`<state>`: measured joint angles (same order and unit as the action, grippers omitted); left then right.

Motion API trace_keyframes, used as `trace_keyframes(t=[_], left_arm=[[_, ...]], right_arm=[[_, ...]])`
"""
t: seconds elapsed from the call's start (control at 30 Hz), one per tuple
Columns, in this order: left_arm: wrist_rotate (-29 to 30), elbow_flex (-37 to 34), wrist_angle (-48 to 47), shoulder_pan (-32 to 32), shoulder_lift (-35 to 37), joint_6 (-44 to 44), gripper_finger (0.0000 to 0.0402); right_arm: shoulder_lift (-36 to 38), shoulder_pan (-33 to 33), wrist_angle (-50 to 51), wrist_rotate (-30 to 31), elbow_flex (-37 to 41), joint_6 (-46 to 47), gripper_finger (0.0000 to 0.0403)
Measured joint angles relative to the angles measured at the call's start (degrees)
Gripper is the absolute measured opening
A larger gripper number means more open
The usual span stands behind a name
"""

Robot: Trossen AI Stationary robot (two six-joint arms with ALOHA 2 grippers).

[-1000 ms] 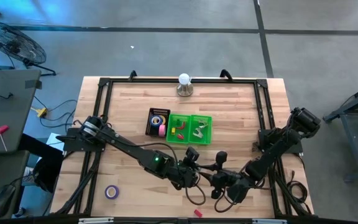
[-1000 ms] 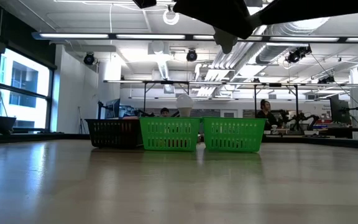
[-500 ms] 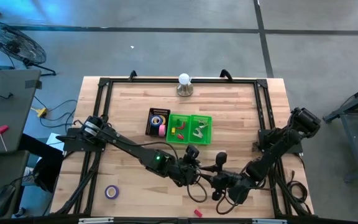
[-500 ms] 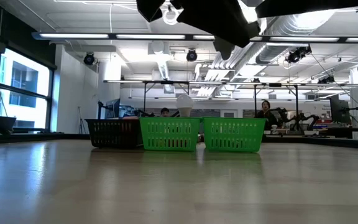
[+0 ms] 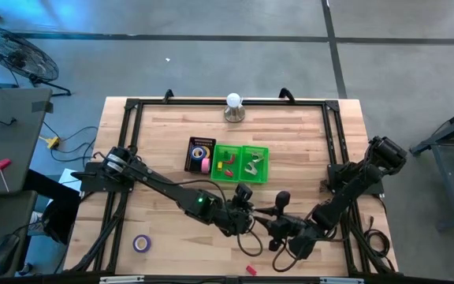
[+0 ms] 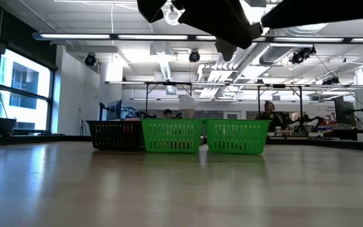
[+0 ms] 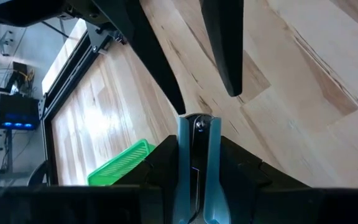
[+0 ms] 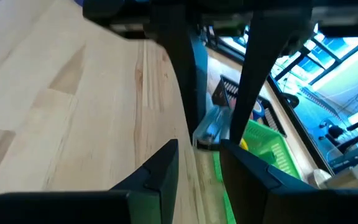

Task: Pick and place Stapler, Stapler remover, tape
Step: Put the blue staple remover into the right green bin

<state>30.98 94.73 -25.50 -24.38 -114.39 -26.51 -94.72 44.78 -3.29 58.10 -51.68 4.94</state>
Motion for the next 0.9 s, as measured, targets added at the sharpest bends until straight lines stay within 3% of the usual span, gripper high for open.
trace_keyframes(t=[0.4, 0.67, 0.9], left_arm=[[-0.46, 0.01, 0.04, 0.0, 0.02, 0.03, 0.0086], [-0.74, -0.03, -0.92, -0.05, 0.02, 0.34, 0.0086], [-1.57, -0.01, -0.41, -0.06, 0.07, 0.88, 0.0086]], right_arm=[[-0.02, -0.53, 1.97, 0.31, 0.0, 2.31, 0.0108], [0.0, -2.51, 1.66, -5.43, 0.0, 2.99, 0.0108], [-0.02, -2.73, 1.76, -6.21, 0.0, 4.06, 0.0113]])
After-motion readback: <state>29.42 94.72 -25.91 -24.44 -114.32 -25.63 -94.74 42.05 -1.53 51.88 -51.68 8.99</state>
